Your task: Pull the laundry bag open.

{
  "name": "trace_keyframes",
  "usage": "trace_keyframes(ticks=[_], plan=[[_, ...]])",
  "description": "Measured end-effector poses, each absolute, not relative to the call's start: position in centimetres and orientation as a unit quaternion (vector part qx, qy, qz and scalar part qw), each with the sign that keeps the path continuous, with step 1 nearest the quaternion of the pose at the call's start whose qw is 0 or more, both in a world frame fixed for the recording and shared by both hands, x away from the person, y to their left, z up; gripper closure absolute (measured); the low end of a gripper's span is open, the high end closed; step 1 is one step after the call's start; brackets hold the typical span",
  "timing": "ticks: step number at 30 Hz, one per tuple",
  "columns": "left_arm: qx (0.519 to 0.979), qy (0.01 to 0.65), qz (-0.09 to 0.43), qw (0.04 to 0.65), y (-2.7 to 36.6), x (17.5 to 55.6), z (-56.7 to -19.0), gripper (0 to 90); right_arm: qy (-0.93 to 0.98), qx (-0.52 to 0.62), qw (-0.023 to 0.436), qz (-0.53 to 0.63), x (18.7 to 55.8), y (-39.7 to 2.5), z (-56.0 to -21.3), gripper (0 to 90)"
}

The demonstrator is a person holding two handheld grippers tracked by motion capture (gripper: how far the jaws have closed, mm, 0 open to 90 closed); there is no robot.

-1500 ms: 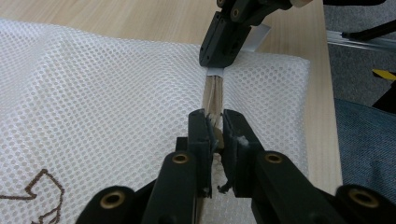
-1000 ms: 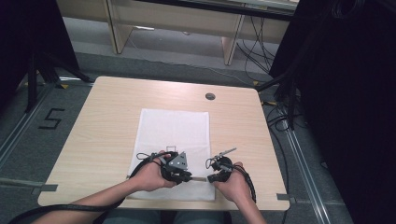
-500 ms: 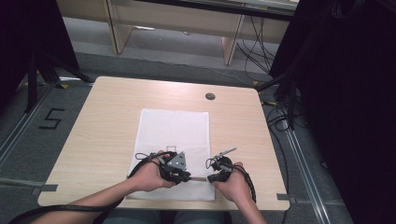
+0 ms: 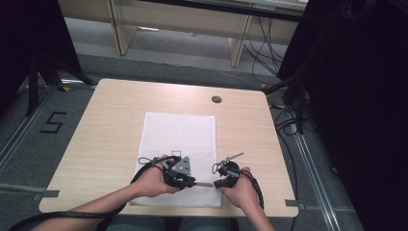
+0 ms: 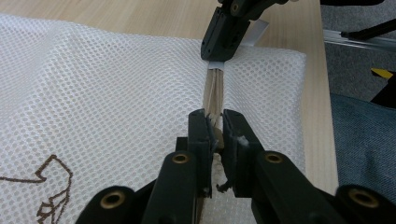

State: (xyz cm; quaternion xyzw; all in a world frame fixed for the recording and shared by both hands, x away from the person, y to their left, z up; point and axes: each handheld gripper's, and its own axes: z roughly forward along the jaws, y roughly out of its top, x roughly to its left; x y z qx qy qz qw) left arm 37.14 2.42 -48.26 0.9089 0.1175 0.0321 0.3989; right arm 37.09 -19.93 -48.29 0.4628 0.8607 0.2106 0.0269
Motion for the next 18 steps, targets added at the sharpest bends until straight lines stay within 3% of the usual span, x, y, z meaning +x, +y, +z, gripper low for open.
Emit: trace_keyframes(ticks=[18], plan=[[0.91,0.113,0.033,0.398,2.67,37.1,-48.13,81.9,0.861,0.462,0.027,0.211,37.09,-19.95,-48.29,90.0]])
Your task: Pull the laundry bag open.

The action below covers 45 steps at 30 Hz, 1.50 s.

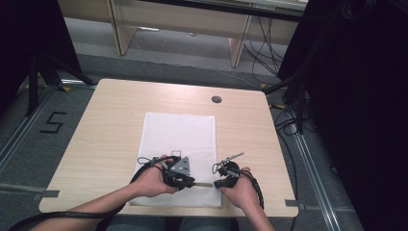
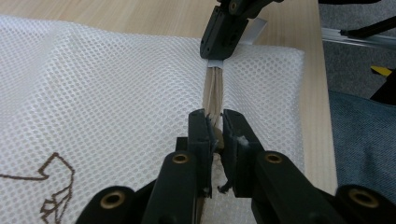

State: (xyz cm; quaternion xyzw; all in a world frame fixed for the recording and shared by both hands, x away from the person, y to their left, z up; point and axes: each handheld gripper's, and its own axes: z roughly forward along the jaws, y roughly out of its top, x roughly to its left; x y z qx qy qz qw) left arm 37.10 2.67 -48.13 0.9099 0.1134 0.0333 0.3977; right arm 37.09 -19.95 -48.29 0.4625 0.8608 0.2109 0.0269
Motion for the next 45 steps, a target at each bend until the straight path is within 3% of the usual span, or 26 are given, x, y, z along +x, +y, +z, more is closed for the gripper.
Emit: trace_keyframes(ticks=[45], plan=[[0.907,0.121,0.031,0.402,4.2,37.1,-48.1,81.9,0.864,0.456,0.027,0.213,37.2,-20.0,-48.3,90.0]])
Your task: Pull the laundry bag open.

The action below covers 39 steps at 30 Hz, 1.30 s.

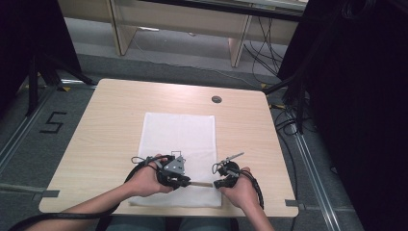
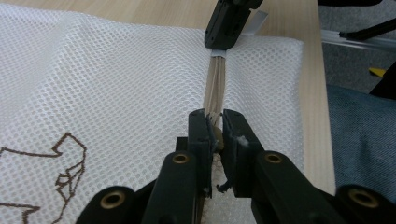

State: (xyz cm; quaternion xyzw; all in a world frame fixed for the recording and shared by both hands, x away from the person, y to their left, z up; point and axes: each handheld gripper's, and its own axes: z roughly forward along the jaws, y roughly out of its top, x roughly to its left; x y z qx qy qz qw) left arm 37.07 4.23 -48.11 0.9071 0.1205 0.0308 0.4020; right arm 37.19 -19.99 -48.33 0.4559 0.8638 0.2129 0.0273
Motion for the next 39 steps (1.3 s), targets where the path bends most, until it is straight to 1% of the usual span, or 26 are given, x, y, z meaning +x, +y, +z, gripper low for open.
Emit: trace_keyframes(ticks=[7,8,9,12,15,20,30,39], plan=[[0.909,0.117,0.033,0.399,4.4,37.1,-48.1,82.0,0.861,0.462,0.027,0.211,37.1,-19.9,-48.3,90.0],[0.909,0.119,0.037,0.397,4.6,37.1,-48.0,87.0,0.861,0.462,0.027,0.211,37.1,-19.9,-48.3,90.0],[0.908,0.122,0.035,0.4,4.8,37.1,-48.0,87.2,0.861,0.462,0.027,0.211,37.1,-19.9,-48.3,90.0],[0.903,0.133,0.032,0.407,5.3,37.2,-48.0,87.2,0.86,0.468,0.025,0.203,37.1,-19.8,-48.2,90.0],[0.909,0.126,0.038,0.396,5.2,37.1,-48.2,87.1,0.86,0.467,0.025,0.203,37.1,-19.8,-48.2,90.0],[0.903,0.133,0.036,0.407,5.3,37.2,-48.0,87.2,0.859,0.469,0.026,0.203,37.1,-19.8,-48.2,90.0],[0.903,0.135,0.034,0.407,5.4,37.1,-48.0,87.3,0.86,0.465,0.025,0.208,37.1,-19.9,-48.3,90.0],[0.904,0.137,0.034,0.404,6.3,37.2,-47.8,87.3,0.86,0.465,0.026,0.208,37.1,-19.9,-48.3,90.0]])
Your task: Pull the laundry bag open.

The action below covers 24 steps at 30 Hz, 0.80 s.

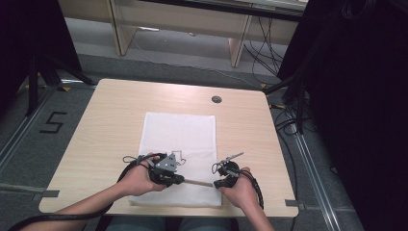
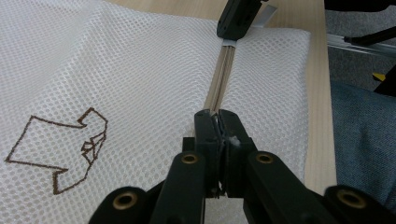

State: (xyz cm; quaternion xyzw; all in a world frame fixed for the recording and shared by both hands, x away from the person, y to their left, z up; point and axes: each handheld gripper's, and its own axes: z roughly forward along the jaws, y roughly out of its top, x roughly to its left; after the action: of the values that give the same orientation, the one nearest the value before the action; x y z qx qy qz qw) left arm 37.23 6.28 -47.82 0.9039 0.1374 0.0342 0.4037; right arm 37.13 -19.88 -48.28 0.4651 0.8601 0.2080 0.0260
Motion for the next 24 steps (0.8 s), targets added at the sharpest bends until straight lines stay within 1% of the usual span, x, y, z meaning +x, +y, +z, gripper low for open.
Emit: trace_keyframes(ticks=[24], plan=[[0.9,0.147,0.028,0.409,7.5,37.1,-47.6,87.3,0.861,0.461,0.027,0.211,37.2,-20.0,-48.3,90.0]])
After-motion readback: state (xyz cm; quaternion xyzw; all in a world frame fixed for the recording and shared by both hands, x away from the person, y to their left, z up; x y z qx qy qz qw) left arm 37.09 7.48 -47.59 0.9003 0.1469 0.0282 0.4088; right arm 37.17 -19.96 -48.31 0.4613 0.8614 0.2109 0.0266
